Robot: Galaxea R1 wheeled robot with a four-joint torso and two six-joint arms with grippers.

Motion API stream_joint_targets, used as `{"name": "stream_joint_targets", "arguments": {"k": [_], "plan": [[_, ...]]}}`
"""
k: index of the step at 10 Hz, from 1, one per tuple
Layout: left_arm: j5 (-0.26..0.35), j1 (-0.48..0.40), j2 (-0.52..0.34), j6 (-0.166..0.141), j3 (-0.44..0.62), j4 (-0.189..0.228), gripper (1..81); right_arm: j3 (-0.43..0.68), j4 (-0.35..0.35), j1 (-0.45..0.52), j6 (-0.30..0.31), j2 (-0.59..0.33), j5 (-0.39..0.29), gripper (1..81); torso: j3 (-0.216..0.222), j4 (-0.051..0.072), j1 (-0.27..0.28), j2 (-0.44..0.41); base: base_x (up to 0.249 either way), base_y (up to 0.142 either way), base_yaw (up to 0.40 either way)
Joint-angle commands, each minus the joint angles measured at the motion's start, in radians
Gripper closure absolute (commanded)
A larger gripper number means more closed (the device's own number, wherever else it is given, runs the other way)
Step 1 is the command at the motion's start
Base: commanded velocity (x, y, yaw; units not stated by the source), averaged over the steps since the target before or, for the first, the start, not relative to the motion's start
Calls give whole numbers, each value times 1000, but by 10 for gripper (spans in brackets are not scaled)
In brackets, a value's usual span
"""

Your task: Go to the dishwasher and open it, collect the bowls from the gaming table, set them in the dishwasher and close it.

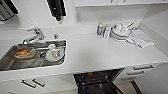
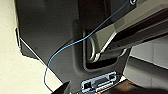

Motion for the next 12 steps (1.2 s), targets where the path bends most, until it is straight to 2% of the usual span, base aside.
{"name": "stream_joint_targets", "arguments": {"k": [1,4,9,12], "plan": [[47,16,-20,2,7,8,10,-48,-22,-1,-21,62,-40,10,0,0,0,1,0,0,0],[47,16,-20,1,7,6,10,-123,-19,71,-16,151,-33,10,0,0,32,-50,0,0,0],[48,16,-29,-4,7,0,10,-256,1,268,14,241,-11,10,1,0,31,-47,0,0,0],[47,16,-33,-4,14,6,10,-303,36,340,51,241,61,10,1,0,31,-47,0,0,0]]}}
